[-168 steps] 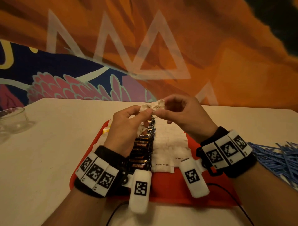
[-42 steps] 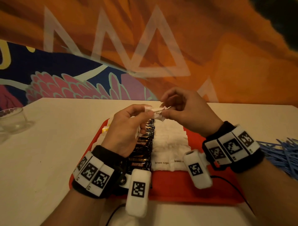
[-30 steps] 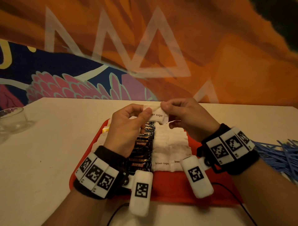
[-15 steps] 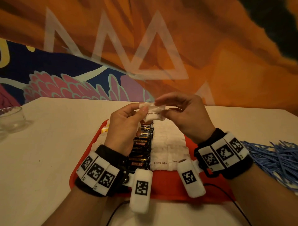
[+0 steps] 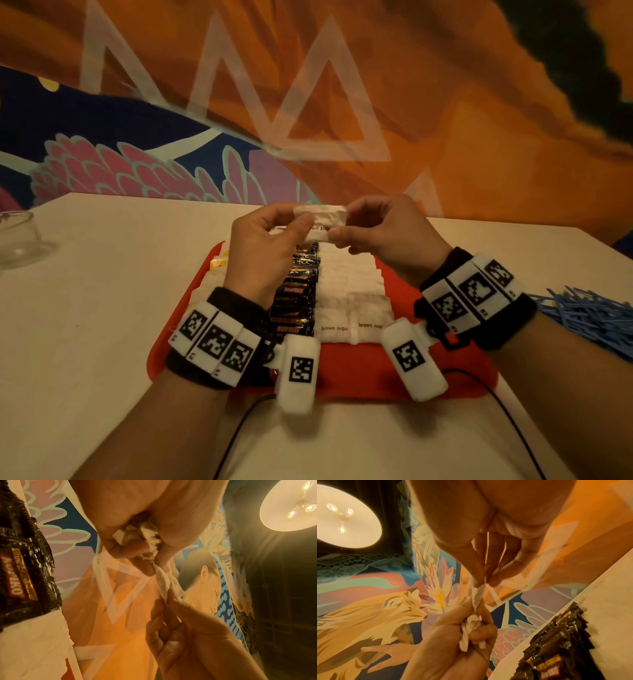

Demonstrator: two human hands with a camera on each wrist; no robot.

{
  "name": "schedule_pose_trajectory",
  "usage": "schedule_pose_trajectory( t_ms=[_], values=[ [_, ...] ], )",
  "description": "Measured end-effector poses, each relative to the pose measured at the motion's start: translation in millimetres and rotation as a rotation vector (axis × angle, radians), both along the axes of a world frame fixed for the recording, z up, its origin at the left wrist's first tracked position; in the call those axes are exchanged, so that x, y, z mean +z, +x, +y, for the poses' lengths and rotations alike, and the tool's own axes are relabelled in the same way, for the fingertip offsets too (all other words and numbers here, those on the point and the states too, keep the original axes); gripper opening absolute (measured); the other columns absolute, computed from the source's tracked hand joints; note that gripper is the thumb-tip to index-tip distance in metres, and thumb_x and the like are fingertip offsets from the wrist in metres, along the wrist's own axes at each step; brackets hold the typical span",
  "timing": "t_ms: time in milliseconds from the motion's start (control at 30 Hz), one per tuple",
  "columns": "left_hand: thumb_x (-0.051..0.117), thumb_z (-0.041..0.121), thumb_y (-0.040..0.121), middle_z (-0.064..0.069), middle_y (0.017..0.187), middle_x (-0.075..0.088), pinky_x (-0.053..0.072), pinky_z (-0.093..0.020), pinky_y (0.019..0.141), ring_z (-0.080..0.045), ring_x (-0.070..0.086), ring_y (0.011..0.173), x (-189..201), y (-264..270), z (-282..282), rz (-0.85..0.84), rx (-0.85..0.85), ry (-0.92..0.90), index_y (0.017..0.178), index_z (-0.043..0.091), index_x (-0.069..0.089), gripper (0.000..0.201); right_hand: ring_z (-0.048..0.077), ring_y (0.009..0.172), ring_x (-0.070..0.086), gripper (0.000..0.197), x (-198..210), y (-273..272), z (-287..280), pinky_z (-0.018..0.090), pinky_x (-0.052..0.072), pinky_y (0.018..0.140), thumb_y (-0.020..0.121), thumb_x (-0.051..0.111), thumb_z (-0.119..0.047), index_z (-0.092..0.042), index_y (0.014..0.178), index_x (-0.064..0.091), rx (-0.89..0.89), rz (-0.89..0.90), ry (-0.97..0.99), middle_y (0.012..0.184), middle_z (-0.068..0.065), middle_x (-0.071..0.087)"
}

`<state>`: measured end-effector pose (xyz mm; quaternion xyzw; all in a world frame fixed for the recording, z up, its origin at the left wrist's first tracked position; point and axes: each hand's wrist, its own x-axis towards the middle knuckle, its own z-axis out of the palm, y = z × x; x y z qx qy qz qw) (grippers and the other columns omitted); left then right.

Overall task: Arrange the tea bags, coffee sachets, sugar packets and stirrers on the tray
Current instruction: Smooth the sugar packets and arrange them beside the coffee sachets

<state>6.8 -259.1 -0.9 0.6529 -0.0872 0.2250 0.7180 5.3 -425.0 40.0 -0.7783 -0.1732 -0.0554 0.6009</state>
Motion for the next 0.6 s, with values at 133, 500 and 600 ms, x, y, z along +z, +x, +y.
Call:
schedule_pose_trajectory(
  t_ms=[133, 500, 600],
  values=[
    [0.077, 0.016, 0.086, -0.002, 0.087, 0.074, 0.06, -0.046, 0.075, -0.028, 0.073, 0.083, 0, 1, 3, 0.032, 0.025, 0.016, 0.086, 0.023, 0.074, 0.007, 0.017, 0.059, 0.067, 0.021, 3, -5, -6, 0.024, 0.051, 0.053, 0.076, 0.076, 0.005, -0.008, 0.078, 0.06, 0.009, 0.152, 0.002, 0.07, 0.011, 0.069],
    [0.067, 0.014, 0.094, 0.004, 0.079, 0.067, 0.041, -0.021, 0.048, -0.007, 0.054, 0.06, 6, -2, 8, 0.141, -0.001, -0.102, 0.095, 0.016, 0.069, 0.003, 0.013, 0.057, 0.067, 0.013, -42, -23, -24, 0.022, 0.055, 0.055, 0.086, 0.068, 0.006, 0.002, 0.095, 0.059, 0.038, 0.627, -0.348, 0.073, 0.014, 0.069],
    [0.067, 0.014, 0.094, 0.003, 0.081, 0.067, 0.04, -0.021, 0.048, -0.008, 0.053, 0.06, 5, -1, 8, 0.158, -0.01, -0.109, 0.094, 0.016, 0.068, 0.003, 0.014, 0.059, 0.068, 0.012, -47, -23, -18, 0.022, 0.054, 0.053, 0.087, 0.068, 0.004, -0.001, 0.092, 0.058, 0.05, 0.636, -0.413, 0.072, 0.014, 0.07]
  ],
)
